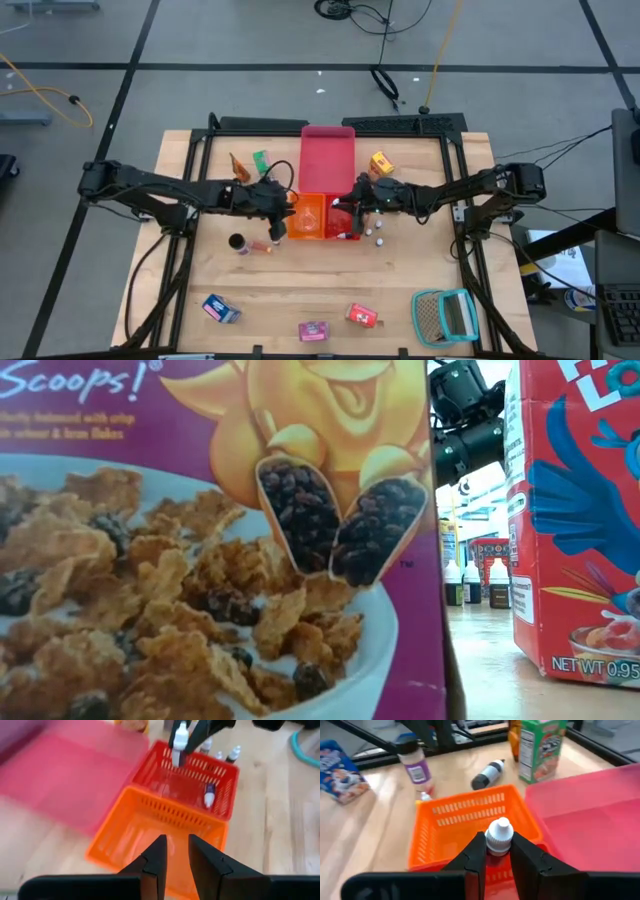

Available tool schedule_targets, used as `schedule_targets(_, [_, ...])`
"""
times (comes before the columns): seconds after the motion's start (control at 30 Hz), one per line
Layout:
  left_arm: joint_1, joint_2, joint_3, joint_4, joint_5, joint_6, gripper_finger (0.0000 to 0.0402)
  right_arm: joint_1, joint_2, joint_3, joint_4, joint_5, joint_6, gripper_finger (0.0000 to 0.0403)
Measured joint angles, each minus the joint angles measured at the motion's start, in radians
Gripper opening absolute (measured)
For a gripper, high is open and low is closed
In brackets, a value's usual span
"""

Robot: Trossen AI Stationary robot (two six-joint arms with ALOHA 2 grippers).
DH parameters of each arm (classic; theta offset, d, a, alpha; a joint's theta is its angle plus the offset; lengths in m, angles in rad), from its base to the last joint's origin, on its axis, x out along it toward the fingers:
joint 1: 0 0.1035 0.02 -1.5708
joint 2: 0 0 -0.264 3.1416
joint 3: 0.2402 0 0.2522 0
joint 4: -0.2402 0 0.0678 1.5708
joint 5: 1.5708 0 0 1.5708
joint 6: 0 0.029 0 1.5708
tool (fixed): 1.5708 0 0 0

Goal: Pick & Place Kitchen Items
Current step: Put the small orange food coloring bottle into the red basket, then put the large yellow food coloring bottle into the red basket

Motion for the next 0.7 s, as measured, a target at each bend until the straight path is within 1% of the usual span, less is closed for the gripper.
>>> schedule_targets(0.07, [0.0,-0.017,-0.001,-0.079,0.001,-0.01,0.0076,0.0,-0.001,0.0,-0.017,0.001,-0.002,0.0053])
schedule_targets(0.23, [0.0,-0.019,-0.001,-0.17,0.003,-0.03,0.0076,-0.006,-0.001,0.0,-0.047,0.012,-0.001,0.0058])
schedule_targets(0.33, [-0.001,-0.019,-0.001,-0.2,0.004,-0.043,0.0076,-0.006,-0.001,0.0,-0.057,0.056,-0.004,0.0082])
schedule_targets(0.47, [-0.017,-0.019,-0.001,-0.209,0.012,-0.039,0.0076,-0.006,-0.001,0.0,-0.053,0.053,-0.004,0.0114])
schedule_targets(0.57, [-0.039,-0.019,-0.001,-0.237,0.057,0.015,0.0076,-0.006,-0.001,0.0,-0.051,0.055,-0.004,0.0131])
schedule_targets(0.7, [-0.075,-0.019,-0.001,-0.296,0.066,0.057,0.0076,-0.008,-0.001,0.0,-0.048,0.081,-0.008,0.0147])
